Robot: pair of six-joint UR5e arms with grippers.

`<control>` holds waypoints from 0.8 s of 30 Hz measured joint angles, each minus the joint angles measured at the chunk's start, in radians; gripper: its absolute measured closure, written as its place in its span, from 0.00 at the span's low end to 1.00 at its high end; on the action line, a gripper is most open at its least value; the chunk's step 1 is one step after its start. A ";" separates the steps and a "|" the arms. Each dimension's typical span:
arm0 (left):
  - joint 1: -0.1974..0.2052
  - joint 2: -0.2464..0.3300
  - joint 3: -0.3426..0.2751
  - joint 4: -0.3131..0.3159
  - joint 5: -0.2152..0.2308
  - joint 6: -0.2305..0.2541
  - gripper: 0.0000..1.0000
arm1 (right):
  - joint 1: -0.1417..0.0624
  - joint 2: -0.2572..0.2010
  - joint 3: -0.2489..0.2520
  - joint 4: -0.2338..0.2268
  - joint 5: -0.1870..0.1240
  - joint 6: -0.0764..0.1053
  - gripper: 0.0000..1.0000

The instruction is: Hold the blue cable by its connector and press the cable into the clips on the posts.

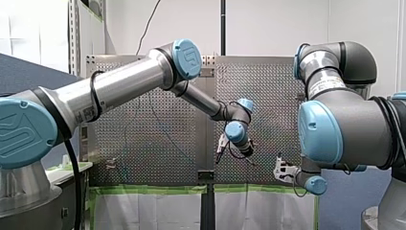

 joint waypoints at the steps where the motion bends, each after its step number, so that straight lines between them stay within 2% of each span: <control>1: 0.001 -0.001 0.009 -0.008 0.000 0.002 0.00 | 0.000 0.000 0.000 0.000 0.000 0.001 1.00; 7: 0.004 -0.001 0.040 -0.067 -0.002 0.002 0.00 | 0.003 0.001 0.000 -0.004 -0.001 0.006 1.00; 19: 0.024 -0.001 -0.033 -0.163 -0.021 0.023 0.00 | 0.010 0.003 0.000 -0.006 -0.002 0.009 1.00; 24: 0.029 -0.012 -0.033 -0.207 -0.010 0.034 0.00 | 0.011 0.003 0.000 -0.006 -0.002 0.009 1.00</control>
